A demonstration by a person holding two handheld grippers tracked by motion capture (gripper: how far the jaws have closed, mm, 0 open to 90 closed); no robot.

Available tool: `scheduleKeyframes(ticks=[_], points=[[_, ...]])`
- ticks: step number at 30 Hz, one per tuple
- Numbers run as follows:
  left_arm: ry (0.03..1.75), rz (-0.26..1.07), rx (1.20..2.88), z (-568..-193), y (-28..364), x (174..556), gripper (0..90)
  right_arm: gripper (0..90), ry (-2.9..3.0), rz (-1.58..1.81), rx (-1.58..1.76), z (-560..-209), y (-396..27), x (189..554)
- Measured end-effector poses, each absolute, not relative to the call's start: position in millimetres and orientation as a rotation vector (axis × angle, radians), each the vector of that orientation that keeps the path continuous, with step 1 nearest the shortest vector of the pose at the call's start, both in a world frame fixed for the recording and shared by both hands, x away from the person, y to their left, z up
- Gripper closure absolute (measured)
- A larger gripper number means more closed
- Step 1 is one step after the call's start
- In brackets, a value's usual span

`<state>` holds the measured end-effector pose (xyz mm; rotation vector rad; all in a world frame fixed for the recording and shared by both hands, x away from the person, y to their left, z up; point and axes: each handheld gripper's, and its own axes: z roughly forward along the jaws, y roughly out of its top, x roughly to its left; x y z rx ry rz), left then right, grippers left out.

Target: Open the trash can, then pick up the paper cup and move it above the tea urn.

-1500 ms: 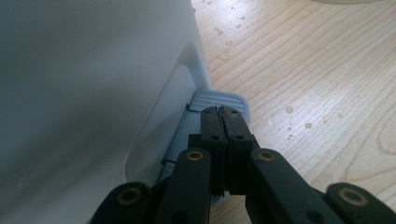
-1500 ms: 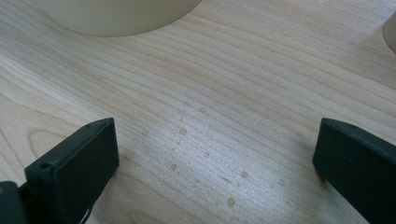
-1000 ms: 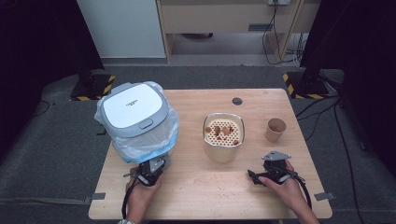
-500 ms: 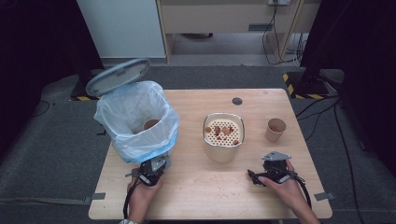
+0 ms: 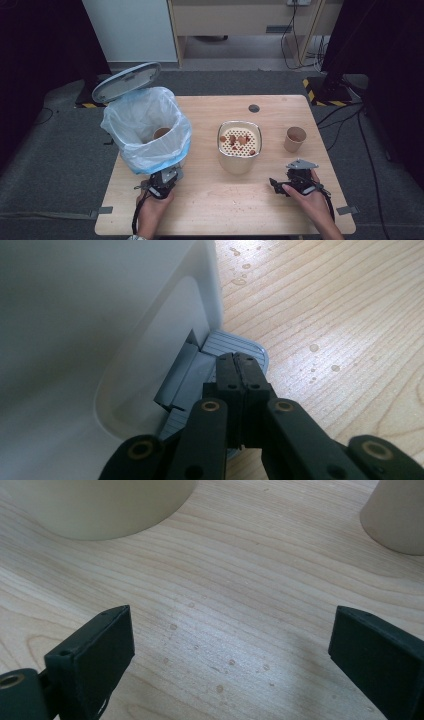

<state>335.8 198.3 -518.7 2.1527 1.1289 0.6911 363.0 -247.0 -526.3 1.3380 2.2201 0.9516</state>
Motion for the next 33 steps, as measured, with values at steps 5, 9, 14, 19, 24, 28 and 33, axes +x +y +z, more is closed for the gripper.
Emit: scheduleKeyframes(ticks=[5, 9, 14, 19, 24, 28, 33], points=[[1.129, 0.685, 2.149, -518.7, 198.9, 336.0, 88.8, 4.2, 2.227, 0.948, 1.326, -526.0, -247.5, 362.6], [1.13, 0.683, 2.147, -518.7, 199.0, 336.0, 88.8, 4.3, 2.221, 0.938, 1.324, -525.2, -249.3, 362.3], [1.131, 0.687, 2.15, -518.6, 198.6, 335.9, 88.8, 7.9, 2.137, 0.916, 1.372, -519.3, -256.8, 361.0], [1.132, 0.684, 2.15, -518.5, 198.6, 336.1, 88.8, 10.8, 2.031, 0.906, 1.434, -513.7, -267.2, 361.1], [1.132, 0.683, 2.144, -518.9, 198.9, 336.0, 88.8, 11.6, 2.015, 0.915, 1.442, -510.5, -272.6, 364.9], [1.131, 0.681, 2.144, -518.9, 199.0, 336.1, 88.8, 11.8, 1.996, 0.931, 1.481, -498.6, -279.7, 371.4], [1.126, 0.686, 2.147, -519.1, 197.6, 336.3, 88.6, 12.1, 1.987, 0.948, 1.488, -478.7, -288.0, 384.8]])
